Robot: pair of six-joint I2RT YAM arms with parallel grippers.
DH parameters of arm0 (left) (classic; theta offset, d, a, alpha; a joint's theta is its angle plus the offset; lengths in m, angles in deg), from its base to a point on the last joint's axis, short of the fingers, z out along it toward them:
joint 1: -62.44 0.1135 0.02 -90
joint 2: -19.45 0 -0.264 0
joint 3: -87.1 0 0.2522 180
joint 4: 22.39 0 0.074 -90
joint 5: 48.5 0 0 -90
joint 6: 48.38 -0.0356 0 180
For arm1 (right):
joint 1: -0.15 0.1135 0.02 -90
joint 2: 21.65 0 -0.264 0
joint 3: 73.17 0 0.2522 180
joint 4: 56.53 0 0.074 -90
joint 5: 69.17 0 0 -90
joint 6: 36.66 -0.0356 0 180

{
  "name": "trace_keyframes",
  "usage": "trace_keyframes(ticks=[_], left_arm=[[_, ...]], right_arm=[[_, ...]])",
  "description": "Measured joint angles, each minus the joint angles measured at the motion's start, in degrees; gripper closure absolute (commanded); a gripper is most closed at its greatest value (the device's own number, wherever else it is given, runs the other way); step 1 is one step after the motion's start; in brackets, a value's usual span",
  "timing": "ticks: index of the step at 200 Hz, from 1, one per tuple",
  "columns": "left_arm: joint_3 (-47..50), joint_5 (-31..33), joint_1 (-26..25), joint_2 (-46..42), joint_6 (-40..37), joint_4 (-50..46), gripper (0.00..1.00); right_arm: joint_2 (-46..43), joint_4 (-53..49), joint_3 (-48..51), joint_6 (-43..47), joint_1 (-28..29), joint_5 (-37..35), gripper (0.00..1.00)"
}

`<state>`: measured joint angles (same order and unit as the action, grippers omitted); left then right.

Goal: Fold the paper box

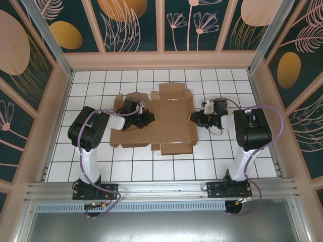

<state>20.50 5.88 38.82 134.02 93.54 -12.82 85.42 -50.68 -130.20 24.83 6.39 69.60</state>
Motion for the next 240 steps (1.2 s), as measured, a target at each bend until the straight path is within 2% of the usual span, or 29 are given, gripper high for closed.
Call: trace_keyframes(ticks=[79,111,122,138,155,187,208,227,240], left_arm=[[0.81,-1.46,1.14,0.15,0.57,1.4,1.0],[1.2,-1.44,1.27,0.13,1.14,2.23,1.0],[1.2,-1.46,1.31,0.13,1.18,2.23,1.0],[1.22,-1.44,1.31,0.13,1.25,2.23,1.0],[1.27,-1.49,1.31,0.11,1.4,2.34,1.0],[1.31,-1.6,0.35,0.11,1.38,2.64,1.0],[1.42,-1.6,0.39,0.11,1.38,2.69,1.0],[1.42,-1.25,0.42,-0.15,1.31,2.34,1.0],[1.44,-0.22,0.24,-0.92,1.05,1.07,0.98]], right_arm=[[1.51,15.56,5.49,-11.85,-1.25,7.93,0.8],[1.51,23.23,7.34,-16.92,-1.51,10.4,0.83],[1.46,24.46,7.54,-17.57,-1.51,10.99,0.88],[1.07,22.88,7.37,-16.52,-1.42,11.26,0.91],[0.15,17.97,6.45,-13.66,-1.38,10.54,0.78],[-0.48,10.78,5.35,-9.55,1.75,10.62,0.76],[-0.57,8.26,5.16,-8.2,2.19,9.68,0.86],[-1.36,5.31,4.7,-6.38,2.16,8.15,0.99],[-3.26,1.01,3.52,-4.42,2.4,6.47,1.0]])
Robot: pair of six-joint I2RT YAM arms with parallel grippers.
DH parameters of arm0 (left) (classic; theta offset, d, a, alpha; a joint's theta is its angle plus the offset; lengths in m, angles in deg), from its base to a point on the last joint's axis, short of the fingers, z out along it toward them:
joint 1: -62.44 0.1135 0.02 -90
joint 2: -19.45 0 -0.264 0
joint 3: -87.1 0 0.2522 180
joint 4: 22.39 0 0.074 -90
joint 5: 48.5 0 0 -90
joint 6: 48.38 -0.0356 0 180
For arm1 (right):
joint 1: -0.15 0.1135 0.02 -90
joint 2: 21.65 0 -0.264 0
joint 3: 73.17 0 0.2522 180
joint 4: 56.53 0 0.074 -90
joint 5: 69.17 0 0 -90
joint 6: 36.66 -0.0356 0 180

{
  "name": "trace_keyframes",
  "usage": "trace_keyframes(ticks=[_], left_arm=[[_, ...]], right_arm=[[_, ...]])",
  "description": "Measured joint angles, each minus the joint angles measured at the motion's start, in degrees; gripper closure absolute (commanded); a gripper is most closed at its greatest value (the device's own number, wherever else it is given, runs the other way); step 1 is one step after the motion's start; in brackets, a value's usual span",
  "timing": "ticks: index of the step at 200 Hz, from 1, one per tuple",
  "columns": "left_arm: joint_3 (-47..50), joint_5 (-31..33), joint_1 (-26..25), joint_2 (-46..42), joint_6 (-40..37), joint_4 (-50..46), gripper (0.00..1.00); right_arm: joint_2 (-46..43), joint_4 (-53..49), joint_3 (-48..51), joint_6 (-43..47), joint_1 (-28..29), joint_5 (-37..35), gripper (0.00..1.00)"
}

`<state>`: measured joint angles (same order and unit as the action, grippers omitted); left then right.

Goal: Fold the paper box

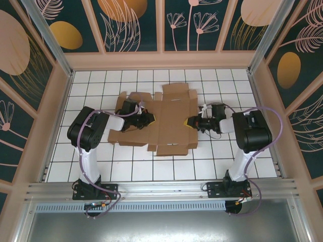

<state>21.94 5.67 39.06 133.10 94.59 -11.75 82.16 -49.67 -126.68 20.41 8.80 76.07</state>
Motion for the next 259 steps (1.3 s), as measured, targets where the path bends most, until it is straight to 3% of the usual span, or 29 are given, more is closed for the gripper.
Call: trace_keyframes(ticks=[43,63,108,166,194,217,243,248,259], left_arm=[[-0.04,7.61,-0.59,-8.39,-2.58,-12.7,0.92],[-2.32,11.13,-0.59,-12.5,-4.2,-17.9,0.89],[-9.33,18.03,0.26,-13.55,-8.46,-26.18,0.88],[-6.12,21.0,1.68,-8.59,-8.66,-30.64,0.94],[-1.4,19.74,1.86,-9.46,-5.95,-25.59,0.97],[0.96,20.17,1.51,-10.56,-4.59,-22.36,0.98],[2.58,21.42,0.61,-11.8,-3.56,-21.35,0.98],[2.78,21.44,0.44,-12.02,-3.34,-21.33,0.98],[3.17,21.64,0.07,-12.37,-3.17,-21.33,0.98]], right_arm=[[-5.84,-23.26,-14.19,9.55,0.7,-12.46,0.96],[-5.77,-32.24,-21.22,13.64,1.11,-17.44,1.0],[-3.45,-51.56,-35.56,23.76,4.85,-24.72,0.97],[-2.58,-63.93,-40.94,30.73,6.67,-27.17,0.95],[-0.02,-68.41,-45.16,30.38,10.01,-33.27,0.92],[0.28,-70.25,-48.19,28.33,14.01,-38.71,0.86],[0.26,-70.23,-49.77,25.88,17.64,-41.94,0.68],[0.22,-70.16,-49.86,25.11,18.16,-42.4,0.61],[0.13,-70.07,-50.07,24.41,19.04,-43.56,0.58]])
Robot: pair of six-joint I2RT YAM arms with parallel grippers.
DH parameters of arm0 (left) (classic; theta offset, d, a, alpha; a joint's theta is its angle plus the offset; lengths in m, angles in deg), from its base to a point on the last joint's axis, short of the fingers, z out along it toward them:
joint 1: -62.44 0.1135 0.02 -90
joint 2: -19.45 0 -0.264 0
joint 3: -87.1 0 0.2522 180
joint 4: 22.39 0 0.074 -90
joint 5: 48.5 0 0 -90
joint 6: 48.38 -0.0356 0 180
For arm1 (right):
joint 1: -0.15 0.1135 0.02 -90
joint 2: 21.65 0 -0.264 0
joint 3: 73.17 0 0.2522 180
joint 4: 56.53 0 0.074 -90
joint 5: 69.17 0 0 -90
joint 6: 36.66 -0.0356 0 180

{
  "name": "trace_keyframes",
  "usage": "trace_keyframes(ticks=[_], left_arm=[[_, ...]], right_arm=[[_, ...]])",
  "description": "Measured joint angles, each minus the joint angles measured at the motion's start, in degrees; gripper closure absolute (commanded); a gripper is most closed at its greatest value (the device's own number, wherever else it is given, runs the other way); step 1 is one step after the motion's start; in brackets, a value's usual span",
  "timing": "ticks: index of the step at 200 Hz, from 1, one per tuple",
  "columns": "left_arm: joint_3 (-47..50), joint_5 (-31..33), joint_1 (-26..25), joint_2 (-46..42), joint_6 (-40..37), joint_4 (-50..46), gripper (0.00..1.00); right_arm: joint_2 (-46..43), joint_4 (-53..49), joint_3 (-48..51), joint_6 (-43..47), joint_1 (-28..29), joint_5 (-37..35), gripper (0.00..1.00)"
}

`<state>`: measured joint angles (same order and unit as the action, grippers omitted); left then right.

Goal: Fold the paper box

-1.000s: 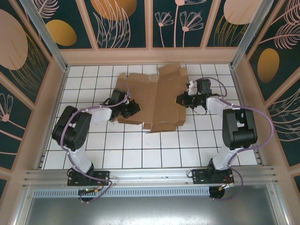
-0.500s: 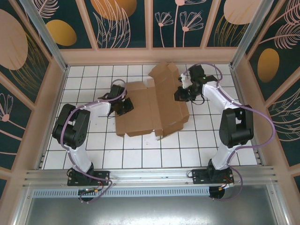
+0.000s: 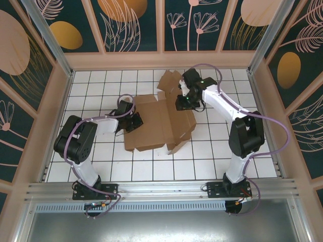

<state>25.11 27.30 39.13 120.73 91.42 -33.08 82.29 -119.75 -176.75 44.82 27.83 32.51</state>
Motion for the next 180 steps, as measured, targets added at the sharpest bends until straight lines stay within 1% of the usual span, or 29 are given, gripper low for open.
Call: trace_keyframes(ticks=[9,12,16,25,53,63,80,122,168,174,180], left_arm=[[0.24,0.15,-0.13,-0.17,0.07,0.04,0.99],[0.31,0.15,-0.13,-0.2,0.07,0.09,0.99],[0.33,0.15,-0.15,-0.2,0.09,0.15,0.99],[0.39,0.17,-0.17,-0.2,0.24,0.26,0.99],[0.74,-0.57,-0.52,-0.22,0.7,0.92,0.99],[0.79,-1.03,-0.94,-0.24,0.9,0.96,0.99],[0.83,-1.81,-1.49,-0.24,0.92,0.96,0.99],[0.87,-2.47,-1.62,-0.26,1.16,0.96,0.99],[0.87,-3.17,-1.68,-0.33,1.55,0.7,0.99],[0.87,-3.23,-1.73,-0.39,1.55,0.57,0.99],[0.9,-3.28,-1.77,-0.46,1.55,0.5,0.99]], right_arm=[[-0.07,0.0,-0.2,-1.14,0.9,-0.87,0.55],[-0.07,0.04,-0.26,-1.16,1.14,-1.2,0.49],[-0.07,0.11,-0.42,-1.79,1.57,-1.4,0.46],[-0.15,0.5,-0.76,-2.21,2.69,-1.84,0.44],[-0.48,3.56,-1.2,-5.18,7.54,-1.09,0.42],[-0.48,4.55,-1.18,-6.1,9.29,-0.57,0.39],[-0.5,6.29,-1.16,-7.28,11.39,0.39,0.39],[-0.39,11.63,1.57,-10.01,13.35,1.57,0.37],[1.77,14.86,1.84,-11.17,16.2,1.29,0.34],[1.77,14.88,1.86,-11.17,16.26,1.22,0.31],[1.66,14.99,1.86,-11.1,16.2,1.16,0.31]])
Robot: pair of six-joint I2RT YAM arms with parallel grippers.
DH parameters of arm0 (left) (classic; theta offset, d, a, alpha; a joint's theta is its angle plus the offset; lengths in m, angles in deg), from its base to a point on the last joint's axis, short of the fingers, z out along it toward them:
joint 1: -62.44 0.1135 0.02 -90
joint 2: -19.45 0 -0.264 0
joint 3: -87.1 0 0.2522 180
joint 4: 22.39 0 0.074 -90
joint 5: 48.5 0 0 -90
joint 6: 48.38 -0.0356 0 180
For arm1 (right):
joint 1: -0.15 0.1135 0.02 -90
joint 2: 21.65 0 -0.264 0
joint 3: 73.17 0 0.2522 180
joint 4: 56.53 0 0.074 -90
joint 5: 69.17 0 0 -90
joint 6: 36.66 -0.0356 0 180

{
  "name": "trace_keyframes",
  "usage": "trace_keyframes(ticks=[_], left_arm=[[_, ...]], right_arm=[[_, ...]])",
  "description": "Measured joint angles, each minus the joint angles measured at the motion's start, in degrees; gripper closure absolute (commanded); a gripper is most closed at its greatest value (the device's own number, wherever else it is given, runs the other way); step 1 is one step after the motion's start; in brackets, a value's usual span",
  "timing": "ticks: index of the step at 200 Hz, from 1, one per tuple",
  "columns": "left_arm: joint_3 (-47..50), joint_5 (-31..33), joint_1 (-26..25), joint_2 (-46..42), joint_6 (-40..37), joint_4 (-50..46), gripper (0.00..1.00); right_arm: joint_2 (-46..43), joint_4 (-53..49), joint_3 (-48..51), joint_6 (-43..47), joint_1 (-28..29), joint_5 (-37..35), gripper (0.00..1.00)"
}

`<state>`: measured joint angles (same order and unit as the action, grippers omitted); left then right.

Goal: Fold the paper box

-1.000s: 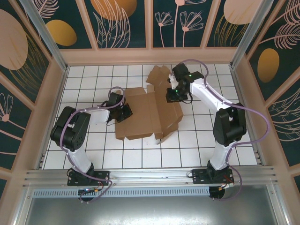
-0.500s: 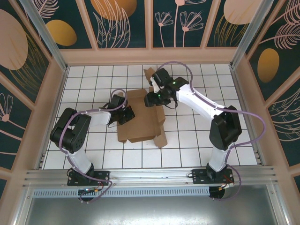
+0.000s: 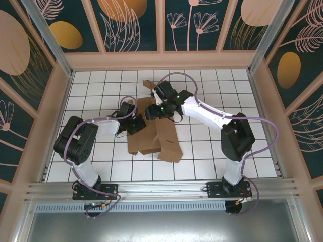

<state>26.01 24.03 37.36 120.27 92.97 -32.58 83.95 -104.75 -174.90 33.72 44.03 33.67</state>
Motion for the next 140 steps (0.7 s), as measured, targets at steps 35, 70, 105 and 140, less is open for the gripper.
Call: trace_keyframes(ticks=[35,70,105,140], left_arm=[[0.17,0.17,-0.13,-1.22,-0.11,-2.12,0.98],[0.04,1.49,-0.13,-4.59,-1.11,-4.57,0.98],[-0.02,1.97,-0.13,-5.31,-1.6,-5.42,0.99],[0.22,1.88,-0.13,-5.31,-1.6,-5.4,0.99]], right_arm=[[-4.57,0.68,2.71,0.9,-2.1,-0.61,0.27],[-15.61,2.95,9.6,3.78,-9.35,0.17,0.5],[-20.24,3.63,13.42,7.13,-13.75,-1.9,0.74],[-19.17,3.63,14.4,10.6,-14.08,-6.45,0.87]])
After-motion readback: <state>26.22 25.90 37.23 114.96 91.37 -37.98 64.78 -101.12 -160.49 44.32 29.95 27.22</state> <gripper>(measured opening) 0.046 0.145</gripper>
